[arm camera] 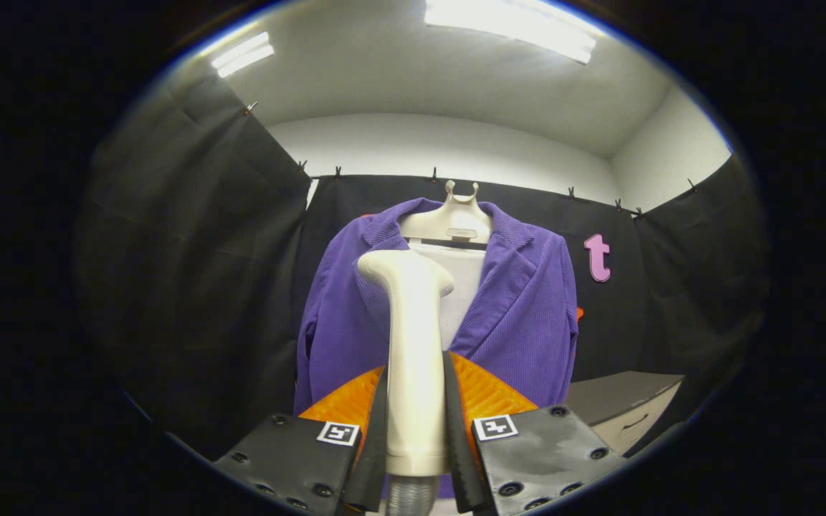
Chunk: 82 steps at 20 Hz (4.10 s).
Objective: Iron the clothes twice with a garment steamer, once on the left side and once on the right side.
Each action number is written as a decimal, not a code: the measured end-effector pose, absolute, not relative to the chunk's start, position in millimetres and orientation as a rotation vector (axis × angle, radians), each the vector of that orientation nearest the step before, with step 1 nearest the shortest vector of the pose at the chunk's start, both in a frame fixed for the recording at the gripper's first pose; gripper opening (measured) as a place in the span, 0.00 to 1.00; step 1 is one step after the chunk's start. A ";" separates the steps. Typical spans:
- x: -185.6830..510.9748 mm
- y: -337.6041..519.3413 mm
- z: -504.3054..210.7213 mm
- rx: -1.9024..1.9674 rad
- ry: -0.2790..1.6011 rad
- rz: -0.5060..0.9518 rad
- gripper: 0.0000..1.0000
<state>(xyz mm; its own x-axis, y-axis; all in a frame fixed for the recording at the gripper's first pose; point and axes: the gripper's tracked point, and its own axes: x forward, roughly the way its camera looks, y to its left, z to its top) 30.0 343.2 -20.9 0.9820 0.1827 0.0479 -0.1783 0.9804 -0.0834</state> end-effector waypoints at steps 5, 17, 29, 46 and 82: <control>46.3 367.6 -35.2 -0.069 -0.022 0.214 0.44; 51.4 365.3 -45.2 -0.118 -0.026 0.205 0.44; 27.5 358.0 -85.4 -0.143 0.037 0.197 0.45; -5.2 356.2 -163.1 -0.174 0.167 0.210 0.45; -49.4 251.6 -51.5 -0.060 0.019 0.183 0.44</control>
